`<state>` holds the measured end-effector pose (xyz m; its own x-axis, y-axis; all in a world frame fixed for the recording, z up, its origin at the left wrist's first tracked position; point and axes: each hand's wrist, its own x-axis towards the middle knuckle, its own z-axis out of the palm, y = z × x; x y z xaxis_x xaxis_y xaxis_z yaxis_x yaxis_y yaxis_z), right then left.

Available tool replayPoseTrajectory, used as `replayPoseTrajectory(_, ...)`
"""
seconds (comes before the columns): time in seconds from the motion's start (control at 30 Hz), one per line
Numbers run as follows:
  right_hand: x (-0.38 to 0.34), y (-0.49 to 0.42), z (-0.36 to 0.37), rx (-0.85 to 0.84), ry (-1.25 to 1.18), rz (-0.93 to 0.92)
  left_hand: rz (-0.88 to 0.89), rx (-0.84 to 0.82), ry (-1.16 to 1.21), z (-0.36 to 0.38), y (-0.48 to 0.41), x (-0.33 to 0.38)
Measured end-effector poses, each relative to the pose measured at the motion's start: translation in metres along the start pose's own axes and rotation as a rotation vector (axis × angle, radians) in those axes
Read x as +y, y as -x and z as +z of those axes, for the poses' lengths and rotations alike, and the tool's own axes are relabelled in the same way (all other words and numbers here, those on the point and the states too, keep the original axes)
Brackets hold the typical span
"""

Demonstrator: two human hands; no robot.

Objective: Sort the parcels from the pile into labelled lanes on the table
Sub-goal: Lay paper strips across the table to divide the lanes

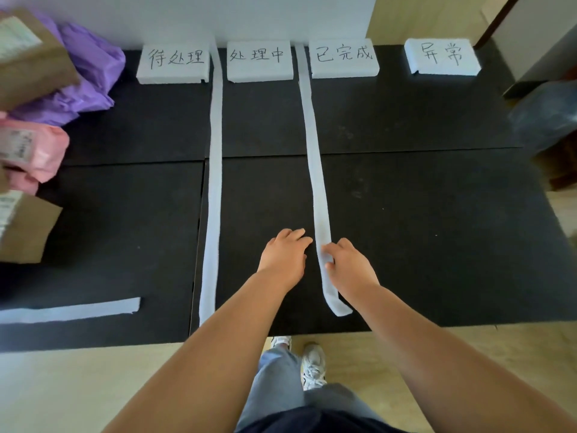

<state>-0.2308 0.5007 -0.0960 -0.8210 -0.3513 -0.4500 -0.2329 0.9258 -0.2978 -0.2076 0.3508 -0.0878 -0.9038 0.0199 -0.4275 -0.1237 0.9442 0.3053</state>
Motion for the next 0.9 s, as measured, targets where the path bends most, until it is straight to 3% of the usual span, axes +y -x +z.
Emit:
replayPoseTrajectory(0.2, 0.013, 0.029, 0.024, -0.057, 0.170, -0.132, -0.002, 0.003, 0.018, 0.022, 0.029, 0.017)
replayPoseTrajectory(0.43, 0.011, 0.054, 0.036, 0.033, 0.389, -0.150, -0.068, 0.040, -0.007, 0.033, 0.050, 0.025)
replayPoseTrajectory(0.77, 0.031, 0.066, 0.040, 0.073, 0.210, -0.235, -0.090, 0.047, 0.014, 0.056, 0.085, 0.023)
replayPoseTrajectory(0.9, 0.030, 0.065, 0.042, 0.089, 0.250, -0.248, -0.108, 0.062, 0.016, 0.062, 0.090, 0.025)
